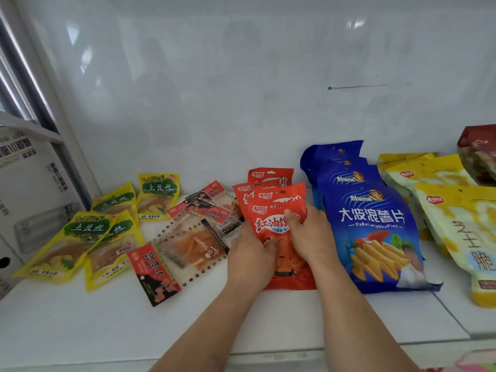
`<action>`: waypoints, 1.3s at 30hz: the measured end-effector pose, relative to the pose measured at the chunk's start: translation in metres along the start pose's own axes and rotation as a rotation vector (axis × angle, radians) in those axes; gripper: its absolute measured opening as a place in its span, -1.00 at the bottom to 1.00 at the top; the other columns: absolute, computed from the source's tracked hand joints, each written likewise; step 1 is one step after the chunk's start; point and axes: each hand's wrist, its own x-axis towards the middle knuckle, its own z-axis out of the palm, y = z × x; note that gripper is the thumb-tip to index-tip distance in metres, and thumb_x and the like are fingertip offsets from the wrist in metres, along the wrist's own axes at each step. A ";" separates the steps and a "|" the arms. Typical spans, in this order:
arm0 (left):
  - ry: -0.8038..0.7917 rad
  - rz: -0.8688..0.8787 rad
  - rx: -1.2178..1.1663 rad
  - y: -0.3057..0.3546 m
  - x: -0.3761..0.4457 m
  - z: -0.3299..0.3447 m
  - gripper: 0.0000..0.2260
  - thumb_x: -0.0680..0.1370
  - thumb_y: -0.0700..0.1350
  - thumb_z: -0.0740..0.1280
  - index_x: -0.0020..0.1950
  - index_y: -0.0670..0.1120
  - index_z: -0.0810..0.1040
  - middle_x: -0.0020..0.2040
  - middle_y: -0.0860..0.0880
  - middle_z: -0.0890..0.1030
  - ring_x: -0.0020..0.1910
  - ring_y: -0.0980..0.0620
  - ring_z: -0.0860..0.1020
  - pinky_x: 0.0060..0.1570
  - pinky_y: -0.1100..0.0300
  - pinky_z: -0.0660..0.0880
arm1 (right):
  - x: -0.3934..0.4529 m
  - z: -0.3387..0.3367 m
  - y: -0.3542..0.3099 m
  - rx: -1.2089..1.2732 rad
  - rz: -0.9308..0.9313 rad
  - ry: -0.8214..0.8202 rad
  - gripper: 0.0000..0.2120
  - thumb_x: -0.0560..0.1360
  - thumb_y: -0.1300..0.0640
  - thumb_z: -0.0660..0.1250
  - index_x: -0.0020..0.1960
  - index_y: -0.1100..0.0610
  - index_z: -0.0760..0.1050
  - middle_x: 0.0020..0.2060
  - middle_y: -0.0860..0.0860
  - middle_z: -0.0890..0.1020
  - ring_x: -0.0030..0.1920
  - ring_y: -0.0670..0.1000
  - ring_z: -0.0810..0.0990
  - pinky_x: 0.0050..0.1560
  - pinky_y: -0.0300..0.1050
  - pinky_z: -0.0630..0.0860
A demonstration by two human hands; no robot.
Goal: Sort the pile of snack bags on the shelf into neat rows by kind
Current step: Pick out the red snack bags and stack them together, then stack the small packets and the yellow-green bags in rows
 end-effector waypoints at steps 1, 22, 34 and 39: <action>0.005 0.007 0.013 0.001 0.001 0.001 -0.56 0.55 -0.01 0.36 0.40 -0.03 0.38 0.26 -0.01 0.57 0.24 -0.08 0.53 0.24 -0.07 0.49 | 0.000 0.000 0.000 -0.028 -0.001 0.003 -0.49 0.57 -0.23 0.20 0.39 0.05 0.37 0.23 0.10 0.50 0.25 0.14 0.51 0.23 0.10 0.50; 0.136 0.038 0.029 0.011 -0.002 -0.016 -0.48 0.61 0.09 0.31 0.52 -0.07 0.32 0.49 -0.02 0.33 0.49 -0.03 0.30 0.44 0.04 0.30 | -0.017 -0.006 -0.024 -0.256 -0.165 0.083 -0.40 0.63 -0.13 0.14 0.57 0.09 0.11 0.54 0.10 0.21 0.52 0.14 0.20 0.44 0.13 0.26; 0.037 -0.093 0.574 -0.037 0.038 -0.117 -0.22 0.51 0.37 0.26 0.60 -0.02 0.18 0.60 -0.08 0.19 0.59 -0.16 0.06 0.53 -0.10 0.10 | -0.027 0.007 -0.093 -0.042 -0.443 -0.123 -0.55 0.66 -0.06 0.12 0.51 0.07 0.29 0.48 0.02 0.33 0.49 0.01 0.27 0.44 -0.08 0.24; -0.139 -0.230 0.751 -0.052 0.051 -0.134 0.03 0.39 0.54 0.18 0.63 -0.11 0.05 0.62 -0.19 0.14 0.60 -0.21 0.03 0.52 -0.13 0.05 | -0.015 0.053 -0.125 -0.004 -0.352 -0.325 -0.52 0.68 -0.07 0.09 0.52 0.12 0.27 0.48 0.07 0.36 0.48 0.06 0.31 0.45 -0.04 0.24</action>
